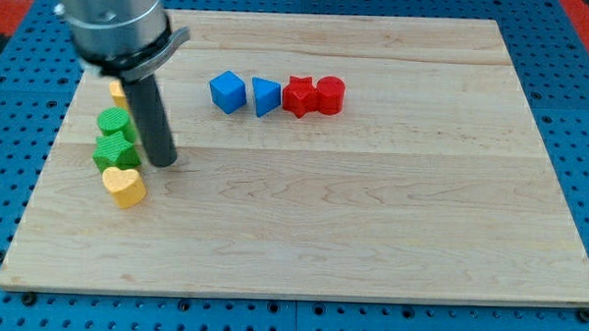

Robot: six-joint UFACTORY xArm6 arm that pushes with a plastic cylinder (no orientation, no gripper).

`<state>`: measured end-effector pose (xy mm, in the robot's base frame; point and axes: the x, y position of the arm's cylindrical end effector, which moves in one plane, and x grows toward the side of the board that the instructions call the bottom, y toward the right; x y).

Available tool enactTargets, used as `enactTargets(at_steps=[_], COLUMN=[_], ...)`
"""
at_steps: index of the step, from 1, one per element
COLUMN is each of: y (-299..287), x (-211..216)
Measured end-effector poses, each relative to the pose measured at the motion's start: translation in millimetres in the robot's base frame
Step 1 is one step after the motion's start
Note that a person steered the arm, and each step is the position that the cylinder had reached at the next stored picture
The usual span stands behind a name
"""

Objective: Place the yellow blocks and green blocks in a vertical line

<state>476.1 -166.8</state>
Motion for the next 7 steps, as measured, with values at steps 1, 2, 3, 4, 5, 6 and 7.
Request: enactTargets(at_steps=[1, 2, 3, 4, 5, 6, 7], y=[-32.9, -21.1, 12.7, -2.7, -21.3, -17.2, -20.5], x=[0.6, 0.6, 7.3, 48.1, 55.0, 57.2, 62.7])
